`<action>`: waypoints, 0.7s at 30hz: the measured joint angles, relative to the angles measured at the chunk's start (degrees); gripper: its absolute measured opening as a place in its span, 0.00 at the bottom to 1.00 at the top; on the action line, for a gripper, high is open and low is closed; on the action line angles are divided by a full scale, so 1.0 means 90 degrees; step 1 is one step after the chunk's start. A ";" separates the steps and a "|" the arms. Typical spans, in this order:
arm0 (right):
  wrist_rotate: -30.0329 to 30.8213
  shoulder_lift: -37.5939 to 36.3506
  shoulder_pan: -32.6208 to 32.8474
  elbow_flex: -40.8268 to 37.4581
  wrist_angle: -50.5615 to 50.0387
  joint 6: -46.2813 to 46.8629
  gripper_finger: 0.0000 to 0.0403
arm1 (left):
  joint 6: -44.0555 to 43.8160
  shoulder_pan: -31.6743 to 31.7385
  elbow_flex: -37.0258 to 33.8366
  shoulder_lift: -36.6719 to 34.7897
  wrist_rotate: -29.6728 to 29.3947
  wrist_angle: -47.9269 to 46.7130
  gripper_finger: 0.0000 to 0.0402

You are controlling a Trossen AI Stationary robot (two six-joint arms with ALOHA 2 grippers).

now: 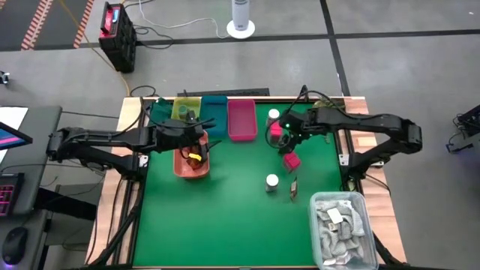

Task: Sort spices by type
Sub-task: Put the green seasoning bottle into the yellow bin

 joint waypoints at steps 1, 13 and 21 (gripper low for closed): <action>0.0002 0.0049 -0.0004 -0.0021 -0.0028 -0.0003 0.76 | 0.0045 0.0000 0.0000 0.0002 0.0004 0.0000 0.69; -0.0106 0.0526 0.0433 -0.0025 -0.0086 -0.0054 0.76 | 0.0486 0.0010 0.0000 0.0002 0.0019 0.0000 0.69; -0.0109 0.0521 0.0424 -0.0025 -0.0393 -0.0952 0.76 | 0.0593 0.0010 0.0000 0.0002 0.0019 -0.0032 0.69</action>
